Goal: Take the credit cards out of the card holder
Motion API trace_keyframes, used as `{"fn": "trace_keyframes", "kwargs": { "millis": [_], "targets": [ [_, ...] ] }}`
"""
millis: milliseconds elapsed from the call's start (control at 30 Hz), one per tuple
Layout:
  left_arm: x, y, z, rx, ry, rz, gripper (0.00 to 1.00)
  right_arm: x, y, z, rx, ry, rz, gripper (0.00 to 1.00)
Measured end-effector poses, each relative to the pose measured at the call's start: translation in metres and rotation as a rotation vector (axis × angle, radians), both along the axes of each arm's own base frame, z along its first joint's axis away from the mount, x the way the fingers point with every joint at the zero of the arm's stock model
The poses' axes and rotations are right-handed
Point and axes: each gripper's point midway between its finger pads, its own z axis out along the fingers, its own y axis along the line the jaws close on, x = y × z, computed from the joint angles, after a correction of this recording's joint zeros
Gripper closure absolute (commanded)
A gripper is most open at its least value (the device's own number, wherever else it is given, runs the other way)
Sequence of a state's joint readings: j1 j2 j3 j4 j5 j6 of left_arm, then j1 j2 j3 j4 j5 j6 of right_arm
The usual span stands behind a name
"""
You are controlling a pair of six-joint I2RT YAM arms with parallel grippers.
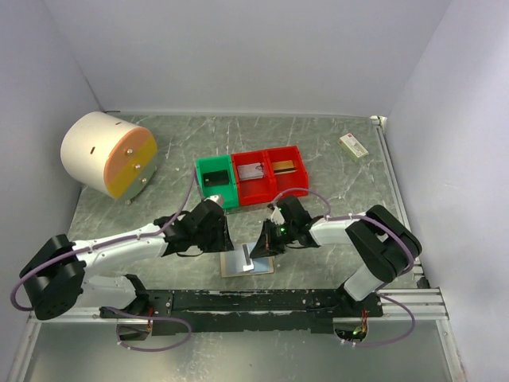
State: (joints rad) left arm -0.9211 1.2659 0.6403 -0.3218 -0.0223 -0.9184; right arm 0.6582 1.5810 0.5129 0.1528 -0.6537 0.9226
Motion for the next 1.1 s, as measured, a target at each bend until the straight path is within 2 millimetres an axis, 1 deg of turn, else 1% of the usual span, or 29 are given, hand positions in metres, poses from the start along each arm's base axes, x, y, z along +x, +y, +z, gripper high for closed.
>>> {"fn": "trace_keyframes", "kwargs": {
  "millis": [67, 167, 300, 400, 467, 600, 767, 900, 1000, 1100],
  "targets": [
    [0.003, -0.005, 0.012, -0.03, -0.025, -0.005, 0.53, 0.0, -0.001, -0.002, -0.006, 0.003, -0.002, 1.0],
    [0.003, -0.013, 0.022, -0.069, -0.049, -0.027, 0.52, 0.0, -0.001, -0.003, -0.006, -0.001, -0.006, 1.0],
    [-0.002, -0.027, 0.024, -0.108, -0.05, -0.069, 0.53, -0.001, -0.002, -0.005, -0.006, 0.002, -0.013, 1.0],
    [-0.012, -0.036, 0.012, -0.099, -0.026, -0.103, 0.55, -0.001, -0.002, -0.005, -0.005, 0.002, -0.014, 1.0],
    [-0.02, -0.039, -0.002, -0.068, 0.006, -0.118, 0.59, -0.001, -0.002, -0.005, -0.006, 0.001, -0.015, 1.0],
    [-0.032, -0.037, -0.031, 0.007, 0.071, -0.121, 0.68, -0.001, -0.002, -0.005, -0.006, 0.001, -0.016, 1.0],
    [-0.032, -0.046, -0.033, 0.014, 0.075, -0.111, 0.74, -0.001, -0.002, -0.005, -0.008, 0.004, -0.019, 1.0],
    [-0.032, -0.046, -0.033, 0.025, 0.071, -0.105, 0.76, -0.001, -0.002, -0.005, -0.005, 0.006, -0.023, 1.0],
    [-0.031, -0.045, -0.033, 0.031, 0.069, -0.095, 0.75, -0.001, -0.002, -0.005, -0.003, 0.008, -0.026, 1.0],
    [-0.031, -0.043, -0.033, 0.038, 0.068, -0.085, 0.68, -0.001, -0.002, -0.005, -0.003, 0.008, -0.026, 1.0]
  ]
}}
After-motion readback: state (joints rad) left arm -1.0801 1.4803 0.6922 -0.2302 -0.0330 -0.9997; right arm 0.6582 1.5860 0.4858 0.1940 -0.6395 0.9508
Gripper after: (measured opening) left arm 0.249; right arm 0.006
